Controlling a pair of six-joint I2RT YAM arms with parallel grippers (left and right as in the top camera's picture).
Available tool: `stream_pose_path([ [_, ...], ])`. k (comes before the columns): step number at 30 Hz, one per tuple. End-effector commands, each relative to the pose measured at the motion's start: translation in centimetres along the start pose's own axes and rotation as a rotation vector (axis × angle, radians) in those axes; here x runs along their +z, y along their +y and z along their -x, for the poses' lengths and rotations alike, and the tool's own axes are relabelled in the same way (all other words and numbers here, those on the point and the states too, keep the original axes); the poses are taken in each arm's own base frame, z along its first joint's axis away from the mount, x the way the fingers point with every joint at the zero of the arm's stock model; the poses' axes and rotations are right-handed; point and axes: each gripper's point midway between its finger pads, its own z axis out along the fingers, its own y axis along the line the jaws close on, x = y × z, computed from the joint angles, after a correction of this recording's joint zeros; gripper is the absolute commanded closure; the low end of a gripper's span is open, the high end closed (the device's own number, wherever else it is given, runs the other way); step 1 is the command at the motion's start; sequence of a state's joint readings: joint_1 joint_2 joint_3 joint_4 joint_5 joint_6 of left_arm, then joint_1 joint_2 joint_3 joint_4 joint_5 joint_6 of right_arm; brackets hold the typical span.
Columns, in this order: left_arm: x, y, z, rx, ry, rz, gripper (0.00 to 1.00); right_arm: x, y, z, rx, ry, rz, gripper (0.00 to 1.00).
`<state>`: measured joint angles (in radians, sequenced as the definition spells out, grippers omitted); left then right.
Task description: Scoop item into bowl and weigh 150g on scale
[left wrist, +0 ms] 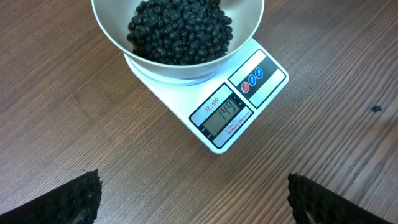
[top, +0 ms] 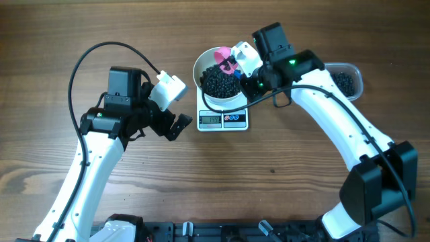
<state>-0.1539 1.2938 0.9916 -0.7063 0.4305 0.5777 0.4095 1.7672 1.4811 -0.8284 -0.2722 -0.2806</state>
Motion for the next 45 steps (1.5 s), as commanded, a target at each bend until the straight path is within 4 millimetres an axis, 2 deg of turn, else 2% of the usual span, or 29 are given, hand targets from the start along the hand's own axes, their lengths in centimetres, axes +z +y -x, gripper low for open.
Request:
stream_pose_path([
  [1,0.0,0.1,-0.2,-0.014,0.001,0.005,0.0,-3.3,0.6,2.3,0.107,-0.146,0.193,0.96],
  [8,0.0,0.1,-0.2,-0.014,0.001,0.005,0.0,-5.4,-1.1,2.5,0.196,-0.232,0.319,0.96],
  [32,0.0,0.1,-0.2,-0.014,0.001,0.005,0.0,-5.5,-1.1,2.9,0.189,-0.25,0.325,0.96],
  [38,0.0,0.1,-0.2,-0.014,0.001,0.005,0.0,-4.0,-1.8,2.2,0.16,-0.177,0.169,0.96],
  [43,0.0,0.1,-0.2,-0.014,0.001,0.005,0.0,-2.2,-2.5,1.4,0.065,-0.054,-0.132,0.96],
  [45,0.0,0.1,-0.2,-0.014,0.001,0.005,0.0,-1.8,-2.5,1.1,0.034,-0.025,-0.184,0.96],
])
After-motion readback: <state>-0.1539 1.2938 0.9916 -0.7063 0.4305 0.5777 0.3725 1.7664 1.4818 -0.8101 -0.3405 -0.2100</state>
